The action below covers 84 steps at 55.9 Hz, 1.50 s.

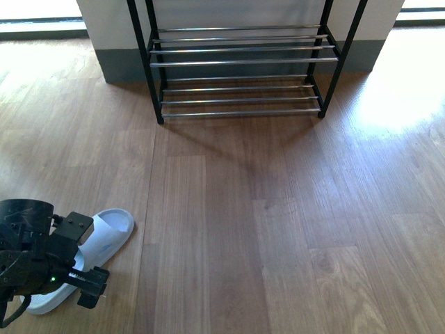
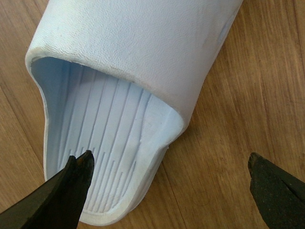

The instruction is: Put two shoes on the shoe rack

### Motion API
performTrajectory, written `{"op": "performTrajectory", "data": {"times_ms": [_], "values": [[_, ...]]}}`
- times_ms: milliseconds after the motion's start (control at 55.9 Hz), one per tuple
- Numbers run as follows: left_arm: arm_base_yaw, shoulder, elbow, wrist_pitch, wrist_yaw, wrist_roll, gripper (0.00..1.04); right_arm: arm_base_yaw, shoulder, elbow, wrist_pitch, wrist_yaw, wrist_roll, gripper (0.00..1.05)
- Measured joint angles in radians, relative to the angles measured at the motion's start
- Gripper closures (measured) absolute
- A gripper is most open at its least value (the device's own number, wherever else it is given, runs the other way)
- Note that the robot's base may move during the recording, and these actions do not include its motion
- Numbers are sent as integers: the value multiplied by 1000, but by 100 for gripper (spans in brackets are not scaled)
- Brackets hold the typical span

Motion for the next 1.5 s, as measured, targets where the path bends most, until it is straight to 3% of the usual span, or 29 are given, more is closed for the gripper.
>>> {"op": "performTrajectory", "data": {"times_ms": [107,232,751,966,1109,1502], "values": [[0,0,-1,1,-3,18,12,0,0,0,0,0,0,103],[-2,0,-5,29,-36,14,35,0,0,0,0,0,0,103],[-8,1,-15,92,-115,5,104,0,0,0,0,0,0,103],[-9,1,-16,96,-93,3,103,0,0,0,0,0,0,103],[-6,1,-19,107,-4,9,102,0,0,0,0,0,0,103],[-3,48,-48,367,15,-27,33,0,0,0,0,0,0,103]]}}
